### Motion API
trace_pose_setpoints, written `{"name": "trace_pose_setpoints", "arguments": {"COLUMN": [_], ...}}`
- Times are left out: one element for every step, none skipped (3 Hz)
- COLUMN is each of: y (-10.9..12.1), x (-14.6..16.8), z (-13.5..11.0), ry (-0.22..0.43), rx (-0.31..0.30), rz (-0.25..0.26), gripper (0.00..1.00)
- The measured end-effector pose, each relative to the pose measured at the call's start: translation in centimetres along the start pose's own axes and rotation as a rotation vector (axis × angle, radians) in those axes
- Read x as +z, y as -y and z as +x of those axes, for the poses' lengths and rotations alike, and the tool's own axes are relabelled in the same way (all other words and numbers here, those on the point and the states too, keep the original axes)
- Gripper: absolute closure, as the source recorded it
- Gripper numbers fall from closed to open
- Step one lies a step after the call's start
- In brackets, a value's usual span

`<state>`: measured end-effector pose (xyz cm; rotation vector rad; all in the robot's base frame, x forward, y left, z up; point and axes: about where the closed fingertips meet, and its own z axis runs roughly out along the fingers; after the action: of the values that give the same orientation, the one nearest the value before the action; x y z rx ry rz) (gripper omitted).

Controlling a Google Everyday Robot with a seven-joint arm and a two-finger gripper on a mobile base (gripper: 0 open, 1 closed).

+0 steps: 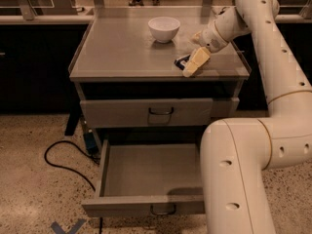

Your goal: Place rxbar blueberry into middle drawer

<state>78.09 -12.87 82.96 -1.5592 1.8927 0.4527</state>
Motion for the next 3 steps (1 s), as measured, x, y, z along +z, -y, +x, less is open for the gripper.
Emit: {"name": "trace_pose_setpoints", "arguments": {"y": [-0.04,-0.04,-0.04], "x": [2.91,2.92,2.92], "z": [2.41,2.41,2.41], "ry": [0.022,0.022,0.022], "rx": [0.039,0.039,0.039], "rz": [-0.038,-0.038,-0.038], "gripper": [0.0,0.0,0.19]}}
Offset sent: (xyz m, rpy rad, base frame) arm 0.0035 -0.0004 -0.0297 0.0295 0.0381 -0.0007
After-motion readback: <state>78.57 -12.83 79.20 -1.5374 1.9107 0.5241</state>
